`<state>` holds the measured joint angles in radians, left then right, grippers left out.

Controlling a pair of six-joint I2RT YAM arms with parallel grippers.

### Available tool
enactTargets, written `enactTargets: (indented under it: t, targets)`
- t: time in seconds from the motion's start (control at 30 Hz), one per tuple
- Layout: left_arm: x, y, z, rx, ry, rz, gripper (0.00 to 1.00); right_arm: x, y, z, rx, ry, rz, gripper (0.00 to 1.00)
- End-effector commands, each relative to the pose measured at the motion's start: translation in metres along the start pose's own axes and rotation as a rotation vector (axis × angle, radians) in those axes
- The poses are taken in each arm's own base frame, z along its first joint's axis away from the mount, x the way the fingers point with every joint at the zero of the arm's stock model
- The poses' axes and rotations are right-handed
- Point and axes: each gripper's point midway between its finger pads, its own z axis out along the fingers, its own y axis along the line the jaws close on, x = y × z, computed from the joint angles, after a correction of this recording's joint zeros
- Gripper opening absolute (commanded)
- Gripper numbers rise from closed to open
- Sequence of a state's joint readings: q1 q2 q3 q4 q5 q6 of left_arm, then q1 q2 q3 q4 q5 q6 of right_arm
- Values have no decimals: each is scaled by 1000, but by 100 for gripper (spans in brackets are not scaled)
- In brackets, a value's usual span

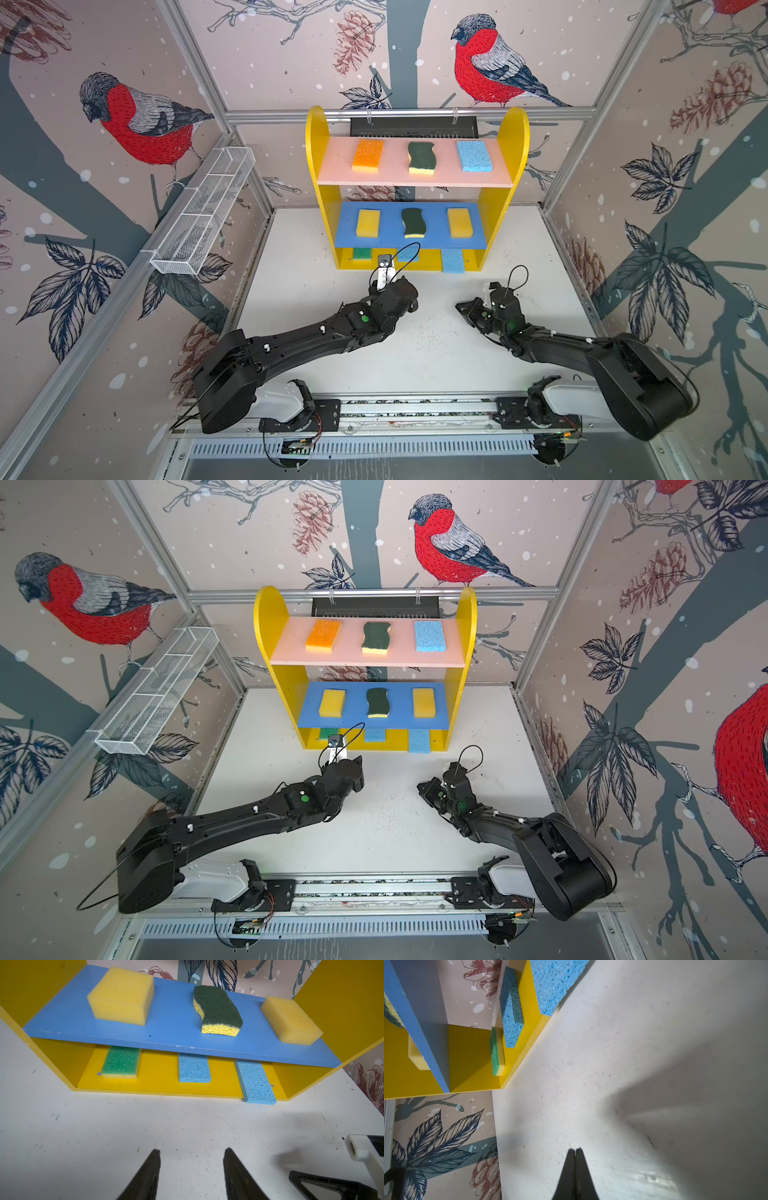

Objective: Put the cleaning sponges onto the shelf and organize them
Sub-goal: 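Draw the left gripper back while the right gripper moves to the shelf's side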

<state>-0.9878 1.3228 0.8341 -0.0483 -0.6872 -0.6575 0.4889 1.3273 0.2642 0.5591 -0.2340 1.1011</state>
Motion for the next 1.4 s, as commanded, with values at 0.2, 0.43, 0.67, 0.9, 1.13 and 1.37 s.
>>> enactTargets:
  t: [0.2,0.43,0.67,0.9,1.13,1.37]
  targets:
    - [0,24,-11,-9,-4,0,54,-24,18,16,-69,-97,39,2]
    - [5,53,-9,-7,15,-60,54,-23,23,24,-108,-109,45,1]
    - [10,74,-11,-30,29,-91,54,-24,17,30,-133,-126,72,1]
    - [14,89,-16,-50,19,-125,54,-21,10,41,-153,-111,122,1]
    - [17,96,-14,-69,28,-123,55,-27,5,52,-142,-123,138,1]
    - [19,101,-11,-77,21,-140,56,-42,-4,57,-156,-175,195,1]
